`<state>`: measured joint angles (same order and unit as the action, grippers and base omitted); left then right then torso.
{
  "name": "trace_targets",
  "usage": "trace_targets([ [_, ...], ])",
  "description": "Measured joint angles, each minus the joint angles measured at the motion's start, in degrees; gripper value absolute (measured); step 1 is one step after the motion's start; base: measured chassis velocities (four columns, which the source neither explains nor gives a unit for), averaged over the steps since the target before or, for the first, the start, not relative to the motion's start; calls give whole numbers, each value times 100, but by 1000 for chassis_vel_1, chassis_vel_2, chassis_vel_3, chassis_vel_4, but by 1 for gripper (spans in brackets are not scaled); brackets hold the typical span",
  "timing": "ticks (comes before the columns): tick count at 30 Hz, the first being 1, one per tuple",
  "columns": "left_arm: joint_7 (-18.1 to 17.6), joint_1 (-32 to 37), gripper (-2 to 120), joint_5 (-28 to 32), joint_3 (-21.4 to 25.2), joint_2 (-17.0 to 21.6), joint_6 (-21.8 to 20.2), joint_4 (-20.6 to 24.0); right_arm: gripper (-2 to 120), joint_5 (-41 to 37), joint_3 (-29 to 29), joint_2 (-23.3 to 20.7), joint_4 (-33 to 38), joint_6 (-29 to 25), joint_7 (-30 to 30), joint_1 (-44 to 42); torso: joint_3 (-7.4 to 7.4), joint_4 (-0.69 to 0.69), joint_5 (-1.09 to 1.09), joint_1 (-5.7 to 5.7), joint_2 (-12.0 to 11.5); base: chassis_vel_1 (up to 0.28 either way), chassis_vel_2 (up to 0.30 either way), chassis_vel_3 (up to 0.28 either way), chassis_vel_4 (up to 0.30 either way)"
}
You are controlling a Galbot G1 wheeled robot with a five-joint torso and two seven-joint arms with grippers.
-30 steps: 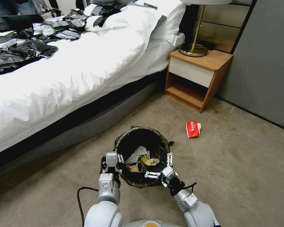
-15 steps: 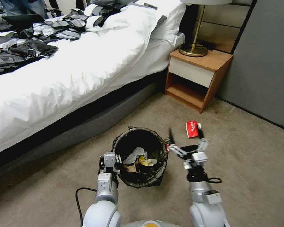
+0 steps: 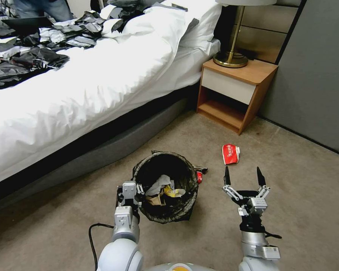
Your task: Pick up the trash bin, then pick up the garbage from the floor and place it into the trash bin.
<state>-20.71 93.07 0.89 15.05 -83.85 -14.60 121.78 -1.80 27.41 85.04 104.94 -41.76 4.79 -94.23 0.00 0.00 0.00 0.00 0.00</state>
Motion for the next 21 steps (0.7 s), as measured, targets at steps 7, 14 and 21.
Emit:
trace_targets([
  [7,-2,8,0,-2,-6,0,0,19,100,4,-10,26,-25,70,-59,35,0,0,0,0,0,0,0,0,0],
  [14,-5,6,0,-6,-31,1,0,19,100,7,35,11,-31,70,-74,32,0,0,0,0,0,0,0,0,0],
  [21,-6,5,0,-14,-55,-3,0,19,100,9,46,10,-30,72,-80,35,0,0,0,-1,0,-119,119,102,-122],
])
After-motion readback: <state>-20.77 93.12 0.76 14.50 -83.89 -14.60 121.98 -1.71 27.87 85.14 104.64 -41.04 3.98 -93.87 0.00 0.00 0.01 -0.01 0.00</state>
